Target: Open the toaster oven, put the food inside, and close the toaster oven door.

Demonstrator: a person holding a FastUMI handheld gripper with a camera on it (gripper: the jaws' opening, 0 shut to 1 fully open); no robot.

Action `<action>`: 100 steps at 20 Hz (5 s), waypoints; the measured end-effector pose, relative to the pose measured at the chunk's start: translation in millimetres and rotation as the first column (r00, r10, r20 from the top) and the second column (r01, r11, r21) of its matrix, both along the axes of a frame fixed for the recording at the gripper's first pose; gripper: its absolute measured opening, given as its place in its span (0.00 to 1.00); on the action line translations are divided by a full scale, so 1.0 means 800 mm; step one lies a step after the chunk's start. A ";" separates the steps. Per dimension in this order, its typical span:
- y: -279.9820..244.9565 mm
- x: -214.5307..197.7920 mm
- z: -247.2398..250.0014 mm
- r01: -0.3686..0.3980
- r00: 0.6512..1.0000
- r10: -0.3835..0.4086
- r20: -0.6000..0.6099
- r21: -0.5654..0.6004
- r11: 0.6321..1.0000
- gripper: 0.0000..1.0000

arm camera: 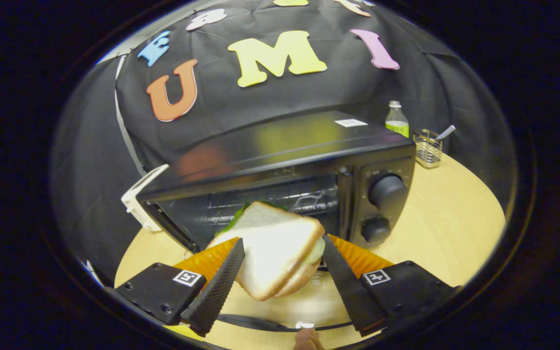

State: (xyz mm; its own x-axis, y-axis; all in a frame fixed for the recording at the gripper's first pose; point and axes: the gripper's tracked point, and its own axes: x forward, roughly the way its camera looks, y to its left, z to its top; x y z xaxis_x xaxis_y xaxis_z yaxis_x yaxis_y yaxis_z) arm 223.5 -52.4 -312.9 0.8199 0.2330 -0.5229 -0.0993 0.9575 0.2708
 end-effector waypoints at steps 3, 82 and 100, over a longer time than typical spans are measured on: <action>-0.005 -0.007 -0.005 -0.012 1.000 0.012 -0.013 0.045 0.999 1.00; 0.053 -0.191 0.308 0.123 0.874 -0.031 0.484 -0.158 0.980 1.00; -0.030 -0.374 0.401 0.094 0.810 -0.037 0.585 -0.067 0.993 1.00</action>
